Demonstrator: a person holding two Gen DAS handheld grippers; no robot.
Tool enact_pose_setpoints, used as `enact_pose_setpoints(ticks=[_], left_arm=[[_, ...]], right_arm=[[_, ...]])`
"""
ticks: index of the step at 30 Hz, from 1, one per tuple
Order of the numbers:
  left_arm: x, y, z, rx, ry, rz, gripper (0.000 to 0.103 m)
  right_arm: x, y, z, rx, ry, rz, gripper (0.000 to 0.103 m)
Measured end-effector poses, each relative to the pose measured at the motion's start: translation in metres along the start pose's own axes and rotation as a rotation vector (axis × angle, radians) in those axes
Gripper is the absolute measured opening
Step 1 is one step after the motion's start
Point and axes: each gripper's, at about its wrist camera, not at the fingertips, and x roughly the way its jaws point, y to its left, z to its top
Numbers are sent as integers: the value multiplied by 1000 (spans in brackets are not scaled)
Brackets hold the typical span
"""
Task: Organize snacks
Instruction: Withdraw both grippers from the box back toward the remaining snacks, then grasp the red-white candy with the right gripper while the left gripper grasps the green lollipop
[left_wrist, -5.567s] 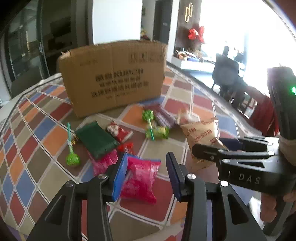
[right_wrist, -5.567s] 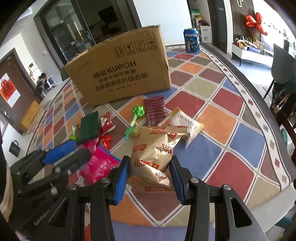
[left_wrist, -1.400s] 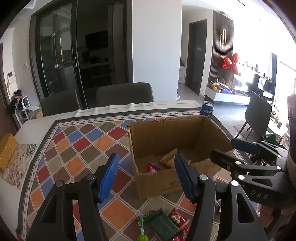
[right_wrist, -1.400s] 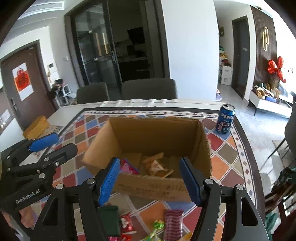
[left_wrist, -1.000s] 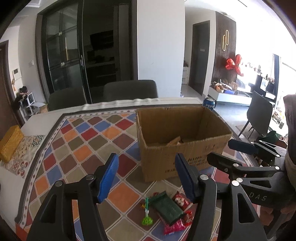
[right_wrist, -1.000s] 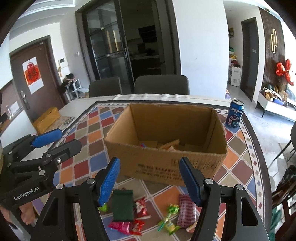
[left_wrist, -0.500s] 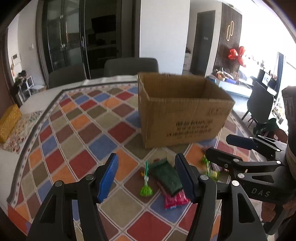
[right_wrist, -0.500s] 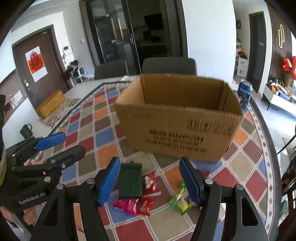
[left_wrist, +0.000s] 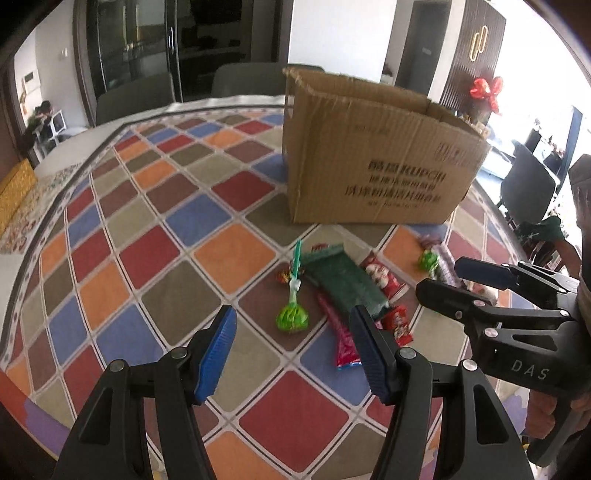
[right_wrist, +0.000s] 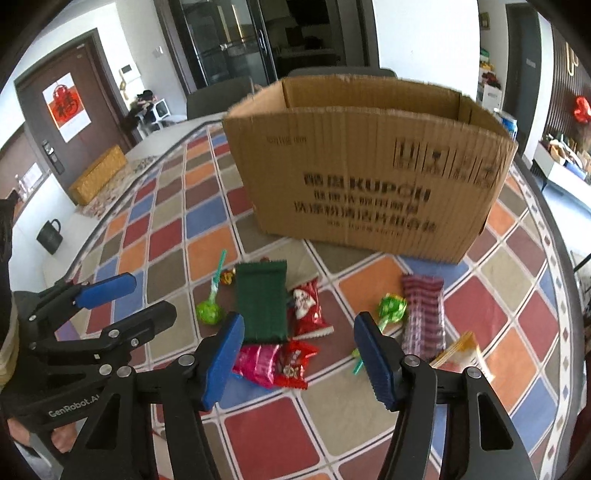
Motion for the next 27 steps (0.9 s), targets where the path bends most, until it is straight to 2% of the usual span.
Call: enact_pose_setpoints(ticks=[7, 17, 27], left_arm=[[25, 8, -3, -26, 57, 2, 61], [48, 9, -1, -29, 101, -2, 48], [62, 9, -1, -31, 134, -9, 42]], right_arm=[[23, -5, -3, 34, 47, 0, 54], [49, -12, -1, 60, 84, -7, 45], [66, -15, 6, 49, 110, -11, 40]])
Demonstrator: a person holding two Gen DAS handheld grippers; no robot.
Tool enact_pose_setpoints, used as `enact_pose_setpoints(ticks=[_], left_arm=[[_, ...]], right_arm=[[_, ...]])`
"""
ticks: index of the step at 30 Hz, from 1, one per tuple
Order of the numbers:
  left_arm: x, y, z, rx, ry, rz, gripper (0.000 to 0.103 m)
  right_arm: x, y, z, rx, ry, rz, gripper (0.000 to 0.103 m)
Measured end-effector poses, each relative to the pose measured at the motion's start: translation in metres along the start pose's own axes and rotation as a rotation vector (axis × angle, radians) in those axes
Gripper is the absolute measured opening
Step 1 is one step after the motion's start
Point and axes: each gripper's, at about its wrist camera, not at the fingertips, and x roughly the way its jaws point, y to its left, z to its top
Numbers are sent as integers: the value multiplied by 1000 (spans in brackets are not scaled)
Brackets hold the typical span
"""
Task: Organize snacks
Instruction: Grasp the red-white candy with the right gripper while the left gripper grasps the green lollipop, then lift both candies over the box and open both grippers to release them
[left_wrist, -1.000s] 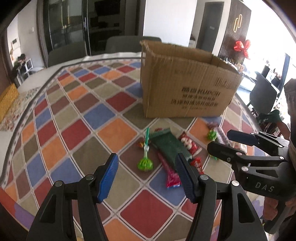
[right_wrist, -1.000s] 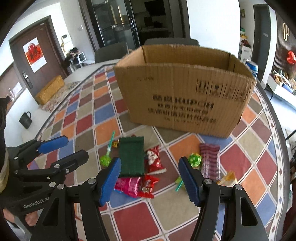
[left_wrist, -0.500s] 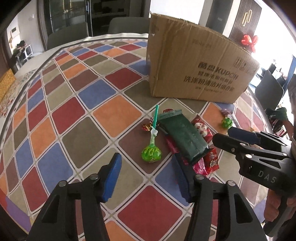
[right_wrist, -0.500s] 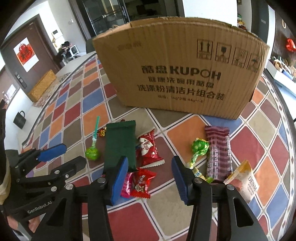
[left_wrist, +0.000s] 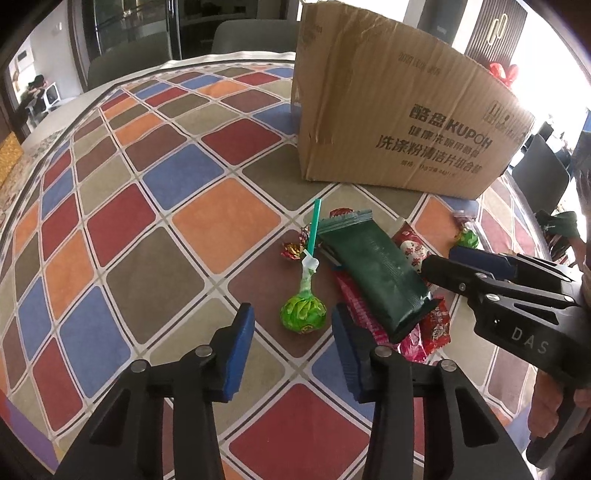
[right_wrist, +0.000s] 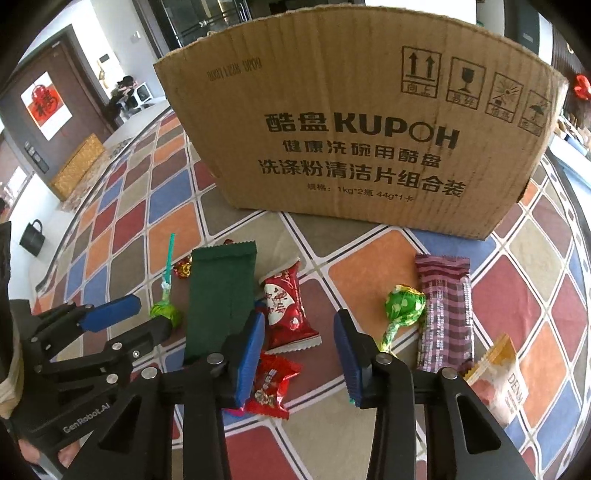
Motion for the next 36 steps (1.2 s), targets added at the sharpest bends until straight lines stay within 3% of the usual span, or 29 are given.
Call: enact_pose_setpoints(ticks=[9, 14, 26, 36], left_arm=[[5, 0, 3, 2, 5, -11, 36], [10, -2, 4, 1, 15, -18, 27], [2, -4, 6, -7, -13, -24, 27], [-26, -20, 12, 26, -85, -38, 27]], right_arm=[[15, 6, 9, -23, 26, 0, 35], [23, 10, 10, -31, 42, 1, 32], [26, 11, 10, -29, 35, 6, 24], [-9, 1, 6, -16, -35, 9, 24]])
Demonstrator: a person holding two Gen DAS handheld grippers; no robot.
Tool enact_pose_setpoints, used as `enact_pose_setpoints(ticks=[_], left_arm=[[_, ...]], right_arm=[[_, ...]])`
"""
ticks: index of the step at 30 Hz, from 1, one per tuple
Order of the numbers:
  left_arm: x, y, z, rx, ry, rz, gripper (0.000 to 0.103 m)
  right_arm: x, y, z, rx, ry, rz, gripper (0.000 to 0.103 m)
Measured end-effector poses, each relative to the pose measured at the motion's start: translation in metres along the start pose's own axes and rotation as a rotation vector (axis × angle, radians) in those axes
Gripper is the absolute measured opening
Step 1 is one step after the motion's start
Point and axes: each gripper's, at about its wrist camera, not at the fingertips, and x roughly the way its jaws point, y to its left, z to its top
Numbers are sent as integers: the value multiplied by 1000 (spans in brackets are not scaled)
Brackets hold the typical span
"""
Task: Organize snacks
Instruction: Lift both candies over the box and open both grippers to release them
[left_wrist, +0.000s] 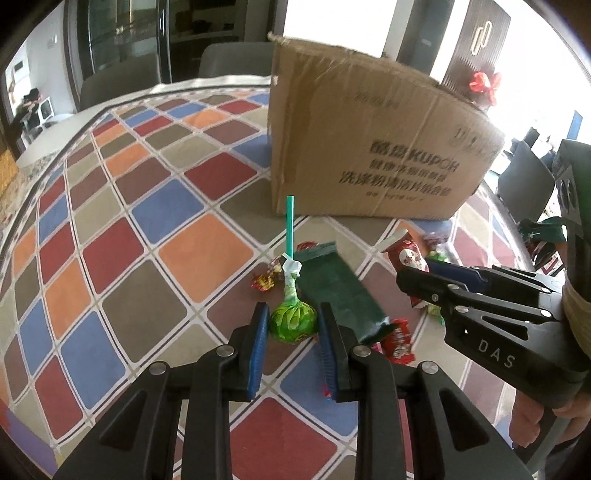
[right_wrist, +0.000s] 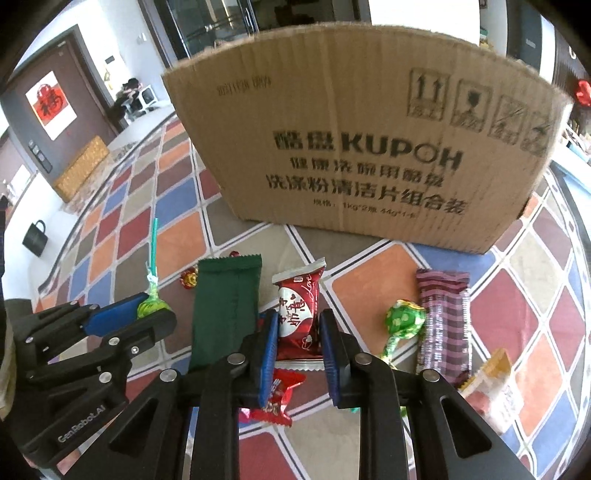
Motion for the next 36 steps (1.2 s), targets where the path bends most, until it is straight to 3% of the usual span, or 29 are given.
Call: enact_pose_setpoints(ticks=[20, 36], left_arm=[[-69, -31, 35, 76, -206, -26, 27], [-81, -51, 93, 123, -299, -30, 27]], right_arm=[[-91, -9, 13, 24, -202, 10, 24], [-129, -28, 53, 56, -326, -24, 24]])
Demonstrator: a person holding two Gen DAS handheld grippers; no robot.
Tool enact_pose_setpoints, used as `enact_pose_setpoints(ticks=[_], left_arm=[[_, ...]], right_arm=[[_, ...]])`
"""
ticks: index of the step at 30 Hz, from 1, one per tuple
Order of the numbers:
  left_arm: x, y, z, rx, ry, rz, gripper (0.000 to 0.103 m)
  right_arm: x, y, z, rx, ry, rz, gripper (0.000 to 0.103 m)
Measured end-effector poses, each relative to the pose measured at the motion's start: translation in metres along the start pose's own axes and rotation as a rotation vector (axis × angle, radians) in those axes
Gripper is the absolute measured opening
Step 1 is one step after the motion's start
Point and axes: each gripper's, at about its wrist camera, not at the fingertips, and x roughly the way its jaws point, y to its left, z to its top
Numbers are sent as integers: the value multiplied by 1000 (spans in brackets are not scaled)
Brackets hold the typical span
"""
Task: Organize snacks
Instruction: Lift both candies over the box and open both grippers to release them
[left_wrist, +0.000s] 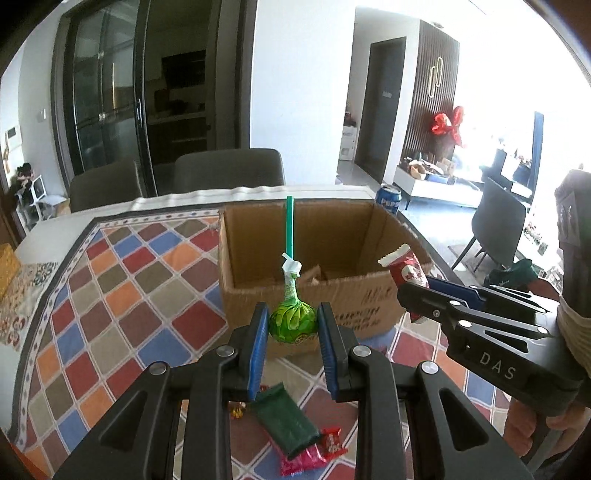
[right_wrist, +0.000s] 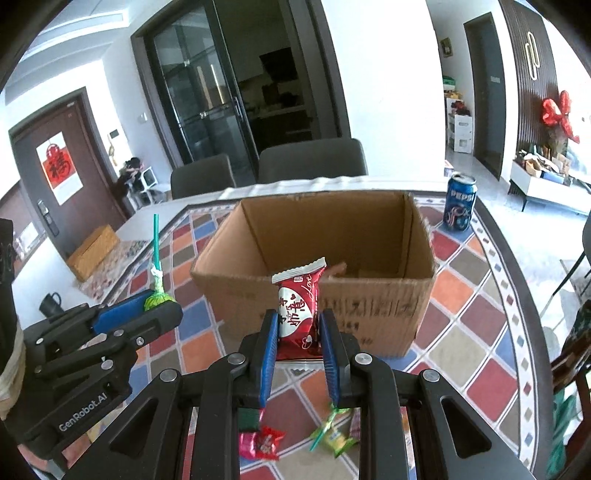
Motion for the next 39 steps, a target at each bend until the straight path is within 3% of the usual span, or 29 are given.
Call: enact_pose_setpoints(ticks=[12, 29, 32, 35, 39], left_arm=[[26, 1, 42, 1, 11, -23, 27], [95, 21, 65, -48, 153, -45, 27], [94, 21, 62, -49, 152, -29, 39], [89, 19, 59, -28, 147, 8, 43], [79, 14, 54, -9, 148, 33, 46]], right_arm=[[9, -10, 39, -5, -42, -33, 24], [61, -25, 55, 1, 54, -73, 24], [66, -26, 55, -5, 57, -80, 25], [64, -24, 54, 2, 57, -88, 31], [57, -23, 48, 2, 51, -83, 31]])
